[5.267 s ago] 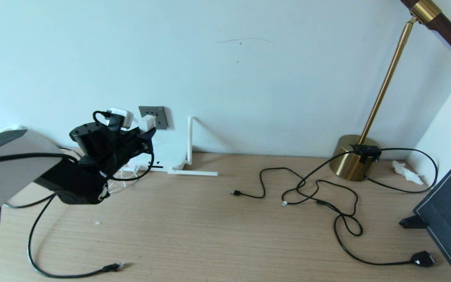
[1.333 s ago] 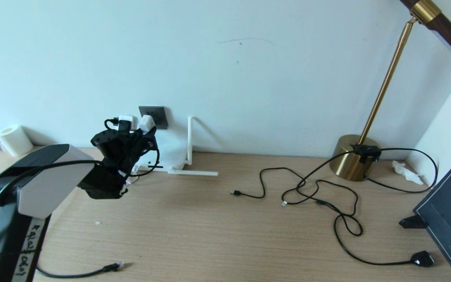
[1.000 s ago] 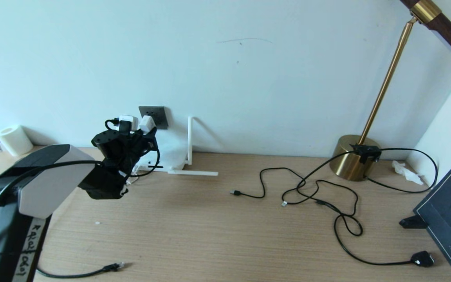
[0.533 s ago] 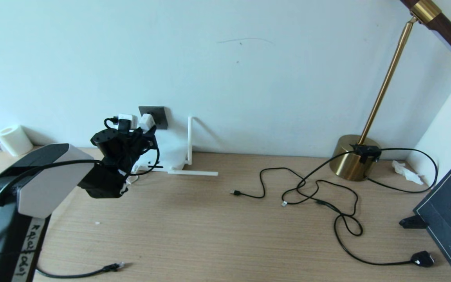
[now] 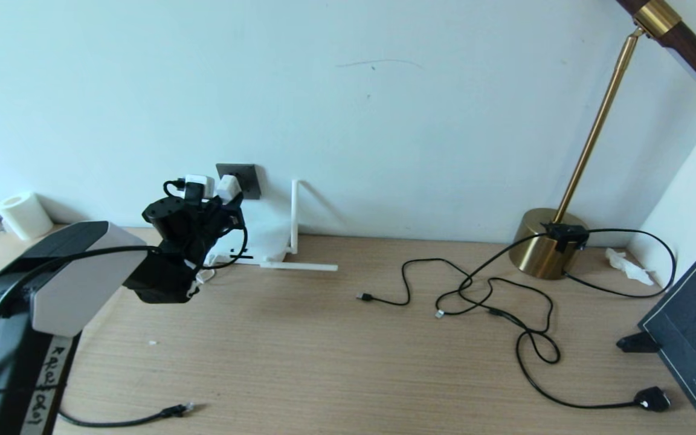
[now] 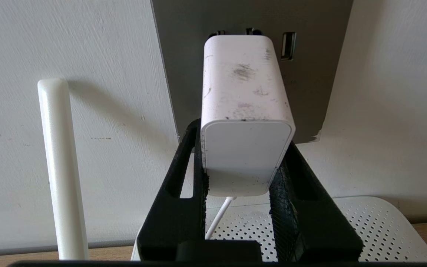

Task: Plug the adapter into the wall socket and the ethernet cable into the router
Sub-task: Plug plug into socket

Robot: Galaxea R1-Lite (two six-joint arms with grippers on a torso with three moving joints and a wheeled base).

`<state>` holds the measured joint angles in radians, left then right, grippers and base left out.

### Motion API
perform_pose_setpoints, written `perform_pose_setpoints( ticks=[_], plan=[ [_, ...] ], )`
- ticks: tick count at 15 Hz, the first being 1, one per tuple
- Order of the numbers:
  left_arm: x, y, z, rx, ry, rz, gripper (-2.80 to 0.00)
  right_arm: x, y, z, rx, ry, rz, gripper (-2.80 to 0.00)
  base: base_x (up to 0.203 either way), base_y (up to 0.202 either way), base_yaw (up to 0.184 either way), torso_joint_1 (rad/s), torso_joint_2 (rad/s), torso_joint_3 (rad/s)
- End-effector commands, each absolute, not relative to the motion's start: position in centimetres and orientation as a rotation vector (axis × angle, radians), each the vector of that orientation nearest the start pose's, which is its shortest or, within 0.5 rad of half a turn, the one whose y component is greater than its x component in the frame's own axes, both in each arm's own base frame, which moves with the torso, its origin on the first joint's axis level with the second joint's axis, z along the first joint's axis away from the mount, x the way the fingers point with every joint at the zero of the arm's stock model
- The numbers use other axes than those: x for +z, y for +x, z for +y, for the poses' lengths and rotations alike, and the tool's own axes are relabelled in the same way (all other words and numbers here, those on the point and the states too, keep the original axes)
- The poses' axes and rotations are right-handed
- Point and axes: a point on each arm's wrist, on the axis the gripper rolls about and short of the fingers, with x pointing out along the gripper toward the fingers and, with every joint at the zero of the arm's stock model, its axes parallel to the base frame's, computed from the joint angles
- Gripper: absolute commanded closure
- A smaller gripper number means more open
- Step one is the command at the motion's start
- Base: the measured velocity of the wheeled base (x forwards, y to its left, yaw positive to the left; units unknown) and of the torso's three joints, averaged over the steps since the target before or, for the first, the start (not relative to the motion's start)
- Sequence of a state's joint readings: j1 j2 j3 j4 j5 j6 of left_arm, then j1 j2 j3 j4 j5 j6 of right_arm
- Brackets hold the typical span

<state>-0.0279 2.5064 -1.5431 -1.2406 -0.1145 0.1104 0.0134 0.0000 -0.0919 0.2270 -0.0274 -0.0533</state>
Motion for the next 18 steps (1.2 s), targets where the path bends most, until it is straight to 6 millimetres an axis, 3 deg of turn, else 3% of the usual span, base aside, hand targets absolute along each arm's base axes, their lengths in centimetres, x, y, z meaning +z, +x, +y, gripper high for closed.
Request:
perform_pose_setpoints(
  ticks=[1,18],
  plan=[
    [10.94,50.12,-1.72,-0.125,0.122,-0.307,0.00,7.73,-3.14,-0.11,-0.010,-0.056,0.137,0.00,0.000,0.000,0.000,0.000,0.00,0.000],
    [11.76,49.17,-1.76,-0.127,0.123,-0.299,0.00,7.73,-3.14,-0.11,-0.010,-0.056,0.137,0.00,0.000,0.000,0.000,0.000,0.00,0.000]
  ],
)
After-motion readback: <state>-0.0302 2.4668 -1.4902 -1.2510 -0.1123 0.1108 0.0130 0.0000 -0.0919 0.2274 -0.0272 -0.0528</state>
